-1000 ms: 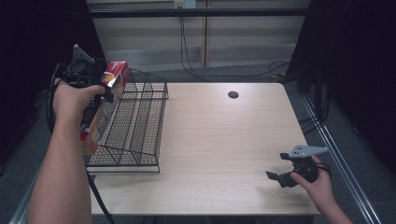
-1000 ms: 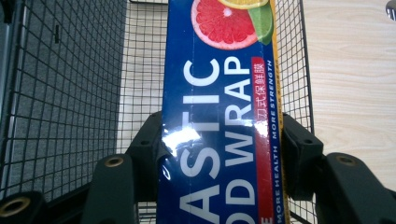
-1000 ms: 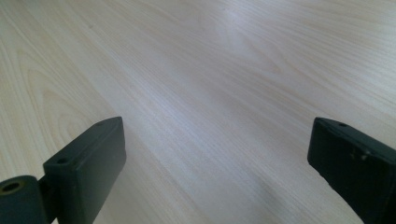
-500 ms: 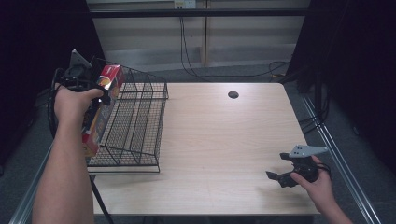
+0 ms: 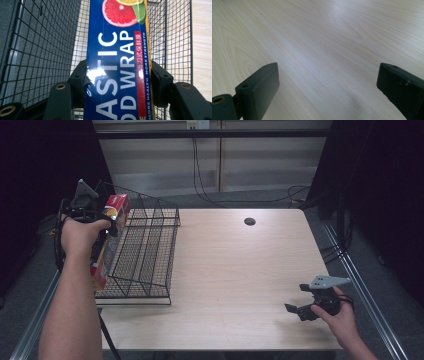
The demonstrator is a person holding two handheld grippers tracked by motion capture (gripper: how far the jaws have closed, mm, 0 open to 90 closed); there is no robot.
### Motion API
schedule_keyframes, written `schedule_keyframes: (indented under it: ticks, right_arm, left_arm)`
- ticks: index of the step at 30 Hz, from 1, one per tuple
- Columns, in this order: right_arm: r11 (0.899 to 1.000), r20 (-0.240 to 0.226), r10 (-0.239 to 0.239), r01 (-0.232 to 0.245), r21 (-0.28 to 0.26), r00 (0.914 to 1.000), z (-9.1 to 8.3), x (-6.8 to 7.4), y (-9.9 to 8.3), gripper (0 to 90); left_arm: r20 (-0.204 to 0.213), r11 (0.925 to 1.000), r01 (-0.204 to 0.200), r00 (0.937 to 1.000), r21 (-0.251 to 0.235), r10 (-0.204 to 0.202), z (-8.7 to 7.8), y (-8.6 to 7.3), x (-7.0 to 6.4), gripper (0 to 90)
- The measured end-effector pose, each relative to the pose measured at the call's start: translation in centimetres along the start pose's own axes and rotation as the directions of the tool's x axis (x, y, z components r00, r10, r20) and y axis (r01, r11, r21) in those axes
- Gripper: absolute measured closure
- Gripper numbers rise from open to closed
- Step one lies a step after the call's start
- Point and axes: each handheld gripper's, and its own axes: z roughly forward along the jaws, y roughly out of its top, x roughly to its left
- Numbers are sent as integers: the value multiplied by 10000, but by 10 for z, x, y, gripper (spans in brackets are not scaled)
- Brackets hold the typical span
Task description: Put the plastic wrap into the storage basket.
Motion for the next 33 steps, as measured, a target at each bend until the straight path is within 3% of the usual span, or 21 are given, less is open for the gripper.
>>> schedule_keyframes:
  ticks: [8, 12, 14, 18, 23, 27, 33]
  right_arm:
    - [10000, 57, 3, -3, 15, 10000, -1, 0, 0, 43]
    - [10000, 59, 4, -4, 15, 10000, -1, 0, 0, 43]
    - [10000, 55, -3, 3, -1, 10000, -1, 0, -1, 43]
    - [10000, 37, 50, -50, 7, 10000, -1, -1, -1, 43]
    - [10000, 21, 1, -1, -11, 10000, -1, 0, -1, 43]
    - [10000, 42, 18, -18, 30, 10000, 0, 0, -1, 43]
    - [10000, 23, 20, -20, 26, 10000, 0, 0, -1, 43]
  left_arm:
    - [-124, 9999, -37, 9999, 100, 38, 7, 1, -1, 434]
    - [-119, 9998, 128, 9999, 173, -126, 10, 2, -3, 433]
    - [-218, 9998, -31, 9998, 176, 35, 11, 2, -3, 433]
    - [-97, 9998, 87, 9999, 205, -85, 13, 3, -3, 432]
    - [-199, 9995, -74, 9998, 300, 80, 15, 4, -3, 429]
    - [-265, 9994, 76, 9996, 342, -67, 18, 5, -5, 425]
    - [-274, 9988, -17, 9996, 485, 31, 22, 8, -5, 423]
